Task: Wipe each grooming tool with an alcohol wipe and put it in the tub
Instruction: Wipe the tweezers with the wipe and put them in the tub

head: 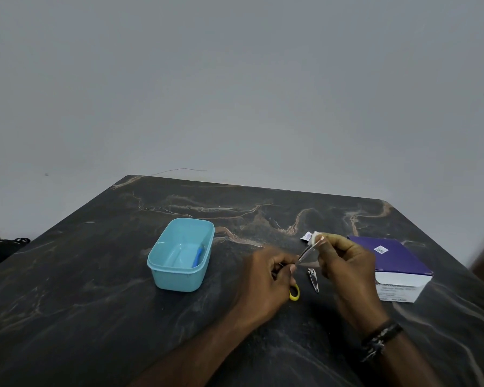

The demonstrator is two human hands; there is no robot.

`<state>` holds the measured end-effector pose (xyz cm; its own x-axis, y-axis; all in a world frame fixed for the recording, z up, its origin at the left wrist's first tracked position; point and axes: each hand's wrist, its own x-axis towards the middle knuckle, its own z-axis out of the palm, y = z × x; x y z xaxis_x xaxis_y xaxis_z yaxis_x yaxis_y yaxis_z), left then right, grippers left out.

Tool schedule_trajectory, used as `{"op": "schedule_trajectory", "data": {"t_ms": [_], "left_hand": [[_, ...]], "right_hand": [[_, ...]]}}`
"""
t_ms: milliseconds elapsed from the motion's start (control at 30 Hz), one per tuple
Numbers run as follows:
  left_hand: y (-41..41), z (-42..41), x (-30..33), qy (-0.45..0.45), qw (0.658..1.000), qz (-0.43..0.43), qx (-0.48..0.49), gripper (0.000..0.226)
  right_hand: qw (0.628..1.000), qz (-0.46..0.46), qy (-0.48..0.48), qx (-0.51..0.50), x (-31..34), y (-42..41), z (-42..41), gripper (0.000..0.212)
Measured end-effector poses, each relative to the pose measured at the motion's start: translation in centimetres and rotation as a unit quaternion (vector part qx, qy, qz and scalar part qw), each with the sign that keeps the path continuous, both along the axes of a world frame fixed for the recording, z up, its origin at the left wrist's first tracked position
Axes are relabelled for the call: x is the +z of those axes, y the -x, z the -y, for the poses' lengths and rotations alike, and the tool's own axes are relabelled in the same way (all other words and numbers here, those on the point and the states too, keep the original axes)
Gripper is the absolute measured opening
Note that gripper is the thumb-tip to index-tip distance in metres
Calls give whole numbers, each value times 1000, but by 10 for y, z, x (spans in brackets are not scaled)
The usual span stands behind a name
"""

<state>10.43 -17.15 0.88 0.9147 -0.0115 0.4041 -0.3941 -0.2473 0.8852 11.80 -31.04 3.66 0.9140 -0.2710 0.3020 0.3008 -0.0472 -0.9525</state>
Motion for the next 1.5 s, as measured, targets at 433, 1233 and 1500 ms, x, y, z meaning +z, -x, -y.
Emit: {"op": "schedule_trajectory", "data": {"t_ms": [433, 1233, 1500], "left_hand": [[3, -1, 6, 43, 999, -14, 28, 20], [-5, -22, 36, 371, 917, -29, 144, 21], [-6, -16, 19, 245, 963, -62, 92, 10]], "right_hand": [[999, 15, 33, -27, -3, -1, 0, 10], [978, 6, 195, 78, 3, 14, -12, 12], [995, -54, 38, 71, 4, 10, -10, 12]]}}
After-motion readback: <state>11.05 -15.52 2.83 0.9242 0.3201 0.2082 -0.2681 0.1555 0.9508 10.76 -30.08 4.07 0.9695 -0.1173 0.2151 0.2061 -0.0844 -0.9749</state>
